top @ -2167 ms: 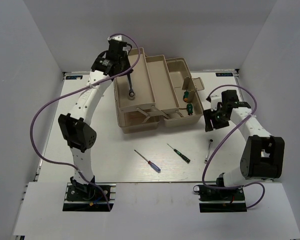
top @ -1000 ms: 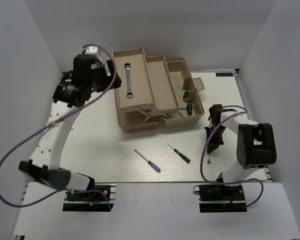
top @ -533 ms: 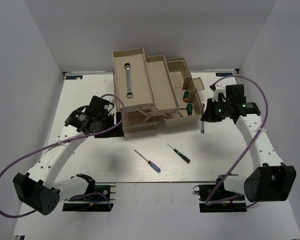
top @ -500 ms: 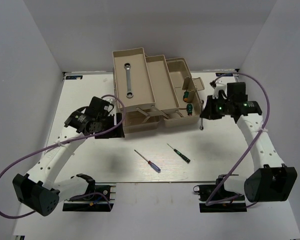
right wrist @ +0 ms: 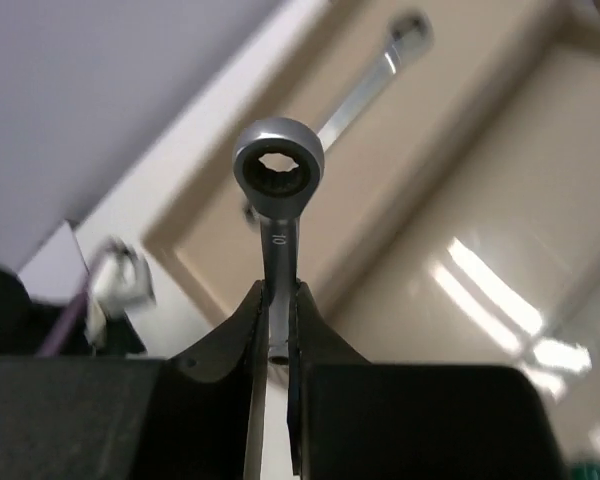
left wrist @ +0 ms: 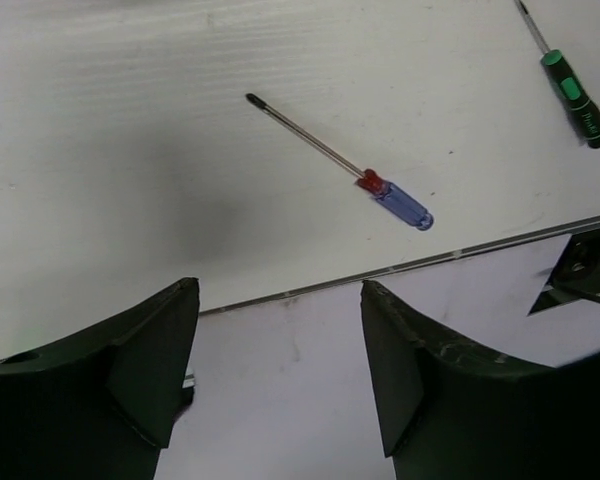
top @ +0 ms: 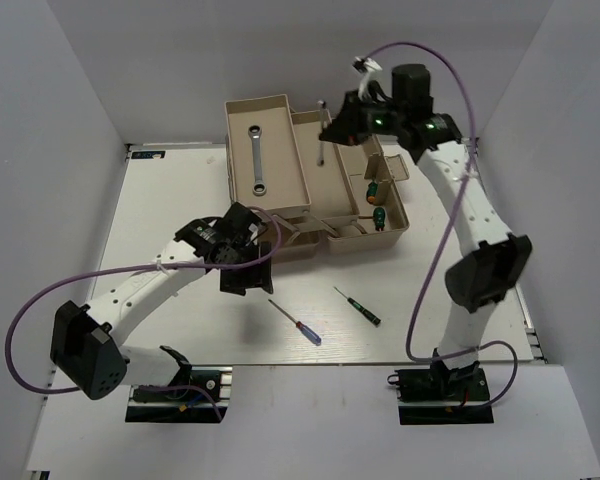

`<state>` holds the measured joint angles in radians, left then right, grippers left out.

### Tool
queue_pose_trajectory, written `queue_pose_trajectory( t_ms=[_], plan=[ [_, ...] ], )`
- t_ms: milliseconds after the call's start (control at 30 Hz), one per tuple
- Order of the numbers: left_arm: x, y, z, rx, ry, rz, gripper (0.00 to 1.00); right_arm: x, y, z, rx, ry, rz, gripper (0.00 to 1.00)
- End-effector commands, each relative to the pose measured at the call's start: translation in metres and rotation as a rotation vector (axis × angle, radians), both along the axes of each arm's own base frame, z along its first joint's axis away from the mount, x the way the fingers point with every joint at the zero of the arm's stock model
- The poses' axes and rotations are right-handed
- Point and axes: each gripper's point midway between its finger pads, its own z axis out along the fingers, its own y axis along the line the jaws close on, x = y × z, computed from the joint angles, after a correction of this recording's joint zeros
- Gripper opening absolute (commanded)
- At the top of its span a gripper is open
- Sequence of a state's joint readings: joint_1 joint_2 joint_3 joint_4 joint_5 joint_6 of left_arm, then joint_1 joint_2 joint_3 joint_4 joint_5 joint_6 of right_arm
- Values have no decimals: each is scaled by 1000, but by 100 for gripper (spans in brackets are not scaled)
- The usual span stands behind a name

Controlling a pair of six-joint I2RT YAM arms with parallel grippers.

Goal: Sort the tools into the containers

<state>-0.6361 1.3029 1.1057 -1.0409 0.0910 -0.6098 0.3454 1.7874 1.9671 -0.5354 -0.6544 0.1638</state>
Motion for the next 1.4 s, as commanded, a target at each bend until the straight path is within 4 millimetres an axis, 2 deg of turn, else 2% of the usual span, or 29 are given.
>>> queue_pose_trajectory(
  t_ms=[0,100,233,300,333,433,467,533,567,633,667,733,767,800,833,867,900,933,967,1000,1033,1067,1100,1133,1167,1233,1267,1300,1367],
  plan=[
    [9,-19,11,-39,-41,72,76,6,57,32,114,9,85,0],
    [8,-27,9,-40,-31,127,76,12,82,22,100,-7,111,0],
    [12,-51,7,-94,-44,193,78,9,108,-30,17,49,125,0],
    [16,-65,4,-106,-39,213,78,12,108,-54,-18,81,105,0],
    [14,-75,5,-116,-39,216,78,13,106,-53,-19,63,103,4],
    [13,-89,4,-93,-36,244,78,9,107,-52,-15,52,120,31],
    [4,-91,4,-76,-28,236,78,6,106,-45,-3,40,137,46],
    [-1,-94,7,-68,-36,263,79,0,103,-34,13,13,156,52],
    [-8,-94,5,-52,-27,262,79,-7,98,-17,29,-18,167,56],
    [-14,-96,2,-49,-19,289,79,-14,95,-15,36,-34,185,60],
    [-21,-95,-2,-34,-15,287,79,-24,85,9,54,-82,183,60],
    [-25,-99,-2,-37,-16,293,79,-32,79,5,50,-77,185,60],
    [-28,-101,-2,-40,-13,291,79,-47,67,30,56,-154,190,60],
    [-35,-102,-5,-26,-1,286,79,-49,59,31,42,-172,181,57],
    [-36,-106,-8,-19,2,276,79,-58,45,14,-5,-141,154,53],
    [-39,-108,-10,-13,8,278,79,-57,35,10,-42,-191,147,45],
    [-43,-111,-13,-8,15,273,79,-71,17,12,-63,-213,109,19],
    [-44,-113,-9,-12,7,277,79,-67,5,2,-108,-237,72,5],
    [-44,-114,-14,-3,17,297,79,-72,-8,-44,-181,-151,52,0],
    [-46,-117,-17,4,17,304,78,-82,-20,-34,-195,-210,52,0],
    [-49,-121,-20,-8,18,304,76,-89,-29,-47,-235,-173,43,0],
    [-51,-117,-30,5,22,304,73,-97,-43,-77,-295,-92,31,0],
    [-51,-124,-30,-34,21,321,64,-104,-56,-77,-324,-122,26,0],
    [-52,-124,-35,-34,10,316,61,-114,-64,-87,-357,-83,27,0],
    [-53,-120,-44,-19,7,328,59,-128,-77,-112,-410,-28,19,0],
    [-47,-116,-47,-4,-40,336,53,-137,-93,-124,-459,-45,14,0],
    [-45,-114,-52,13,-51,341,50,-150,-102,-147,-494,-9,18,0],
    [-42,-113,-52,17,-66,346,50,-154,-106,-152,-505,-2,12,0],
    [-40,-112,-58,44,-88,356,50,-167,-112,-161,-513,23,13,13]
  ],
)
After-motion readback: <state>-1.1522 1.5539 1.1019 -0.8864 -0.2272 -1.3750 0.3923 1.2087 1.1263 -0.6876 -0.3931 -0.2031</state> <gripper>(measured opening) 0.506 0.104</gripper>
